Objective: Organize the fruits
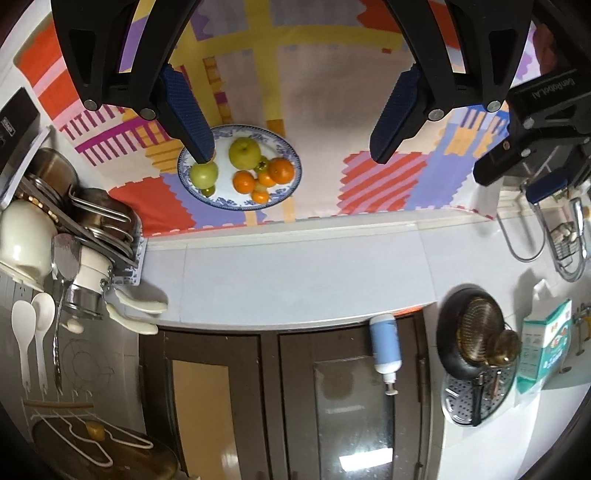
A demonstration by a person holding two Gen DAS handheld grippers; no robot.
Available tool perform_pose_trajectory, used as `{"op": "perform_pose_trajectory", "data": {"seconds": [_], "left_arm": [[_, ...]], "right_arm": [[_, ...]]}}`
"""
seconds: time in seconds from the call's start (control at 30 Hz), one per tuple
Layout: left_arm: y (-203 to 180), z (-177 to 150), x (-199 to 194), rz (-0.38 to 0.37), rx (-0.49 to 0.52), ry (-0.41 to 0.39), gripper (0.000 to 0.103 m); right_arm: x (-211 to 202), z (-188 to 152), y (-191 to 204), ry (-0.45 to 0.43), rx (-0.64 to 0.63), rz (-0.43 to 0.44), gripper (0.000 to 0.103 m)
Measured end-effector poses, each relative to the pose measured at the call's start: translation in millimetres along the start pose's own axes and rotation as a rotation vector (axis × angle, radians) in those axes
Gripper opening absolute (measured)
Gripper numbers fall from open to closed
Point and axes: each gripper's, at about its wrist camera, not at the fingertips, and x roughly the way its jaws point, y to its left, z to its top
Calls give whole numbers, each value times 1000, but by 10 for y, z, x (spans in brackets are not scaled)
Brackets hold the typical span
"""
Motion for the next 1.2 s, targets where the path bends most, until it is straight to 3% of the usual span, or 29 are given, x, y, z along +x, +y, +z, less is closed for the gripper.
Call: {"op": "perform_pose_trajectory", "data": {"seconds": [0.43,1.2], "left_arm": [[200,-144,-261,7,5,-3,103],[292,-166,-235,-25,10,14,103]], "right_arm": [[-225,-90,266,-8,-26,14,87],[-265,-146,375,7,-22,5,87]]}}
